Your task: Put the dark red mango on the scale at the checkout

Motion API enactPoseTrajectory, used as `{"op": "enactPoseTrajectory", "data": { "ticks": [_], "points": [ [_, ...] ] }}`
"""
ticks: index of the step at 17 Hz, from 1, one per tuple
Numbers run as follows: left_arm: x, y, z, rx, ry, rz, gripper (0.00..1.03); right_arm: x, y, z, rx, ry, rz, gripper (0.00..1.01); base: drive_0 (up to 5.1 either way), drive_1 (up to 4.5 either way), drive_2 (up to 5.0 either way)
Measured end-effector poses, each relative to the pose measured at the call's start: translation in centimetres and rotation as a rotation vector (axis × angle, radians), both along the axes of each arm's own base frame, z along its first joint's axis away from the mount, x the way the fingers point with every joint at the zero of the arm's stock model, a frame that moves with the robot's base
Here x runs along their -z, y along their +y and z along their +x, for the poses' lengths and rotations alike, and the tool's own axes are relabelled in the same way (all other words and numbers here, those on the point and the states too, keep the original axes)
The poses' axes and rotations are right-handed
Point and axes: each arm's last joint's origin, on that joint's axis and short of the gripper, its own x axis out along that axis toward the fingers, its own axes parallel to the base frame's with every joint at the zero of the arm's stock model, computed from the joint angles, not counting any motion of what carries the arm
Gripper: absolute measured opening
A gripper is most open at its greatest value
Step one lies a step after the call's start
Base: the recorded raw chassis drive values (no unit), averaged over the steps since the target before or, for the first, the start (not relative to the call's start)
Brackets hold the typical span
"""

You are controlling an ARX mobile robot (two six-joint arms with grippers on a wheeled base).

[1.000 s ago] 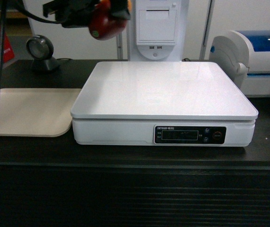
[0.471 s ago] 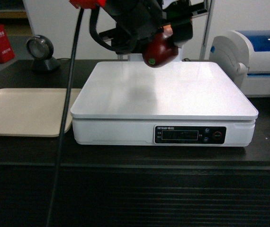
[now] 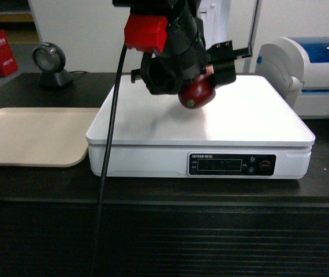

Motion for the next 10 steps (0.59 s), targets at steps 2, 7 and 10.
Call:
{"op": "enactPoseTrajectory", "data": {
  "ticks": [2, 7, 10],
  "points": [
    [1.12, 0.07, 0.40, -0.014, 0.007, 0.014, 0.60, 0.00, 0.00, 0.00, 0.000, 0.000, 0.000, 0.98, 0.0, 0.00, 0.0],
    [1.22, 0.01, 0.47, -0.028, -0.004, 0.024, 0.63, 0.00, 0.00, 0.00, 0.000, 0.000, 0.000, 0.98, 0.0, 0.00, 0.0],
    [1.09, -0.24, 0.49, -0.008, -0.021, 0.012, 0.96, 0.00, 0.00, 0.00, 0.000, 0.000, 0.000, 0.98, 0.0, 0.00, 0.0]
  ]
}}
